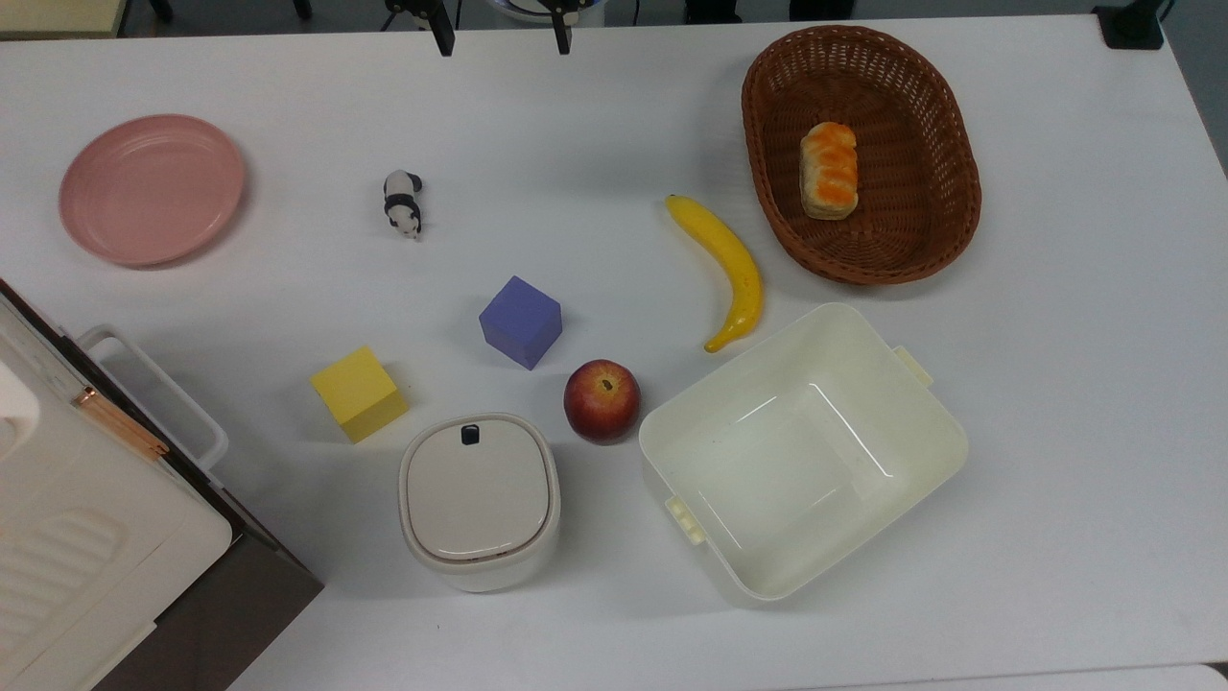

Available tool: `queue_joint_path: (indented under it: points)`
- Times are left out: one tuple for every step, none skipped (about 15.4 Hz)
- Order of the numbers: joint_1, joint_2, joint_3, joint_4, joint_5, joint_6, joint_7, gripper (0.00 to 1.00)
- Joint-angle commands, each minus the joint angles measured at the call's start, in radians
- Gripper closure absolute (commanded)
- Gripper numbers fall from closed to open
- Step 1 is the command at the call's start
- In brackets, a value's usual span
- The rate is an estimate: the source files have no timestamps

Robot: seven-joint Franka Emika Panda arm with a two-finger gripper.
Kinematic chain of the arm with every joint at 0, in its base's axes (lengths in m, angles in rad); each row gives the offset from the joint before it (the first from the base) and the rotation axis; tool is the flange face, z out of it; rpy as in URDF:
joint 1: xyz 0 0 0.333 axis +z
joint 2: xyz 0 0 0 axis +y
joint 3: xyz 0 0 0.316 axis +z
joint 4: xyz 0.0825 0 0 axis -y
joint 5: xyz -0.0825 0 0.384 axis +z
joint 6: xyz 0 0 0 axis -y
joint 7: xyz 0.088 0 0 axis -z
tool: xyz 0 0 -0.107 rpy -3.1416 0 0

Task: Slide open the drawer

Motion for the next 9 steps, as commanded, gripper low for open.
queue_joint_path:
  points:
    - [0.011,-0.006,-0.005,-0.005,-0.006,0.012,0.026,0.0]
    - [0.011,-0.007,-0.005,-0.005,-0.006,0.009,0.026,0.0]
    - [0.011,-0.007,-0.005,-0.005,-0.006,-0.006,0.026,0.0]
    - [0.011,-0.009,-0.005,-0.005,-0.008,-0.019,0.024,0.0]
    - [0.011,-0.009,-0.005,-0.005,-0.009,-0.023,0.024,0.0]
    - [0.011,-0.007,-0.005,-0.006,-0.009,-0.024,0.024,0.0]
    - [0.012,-0.007,-0.004,-0.005,-0.009,-0.02,0.026,0.0]
    - [0.011,-0.007,-0.003,-0.006,-0.009,-0.019,0.026,0.0]
    - [0.011,-0.007,-0.003,-0.006,-0.009,-0.016,0.024,0.0]
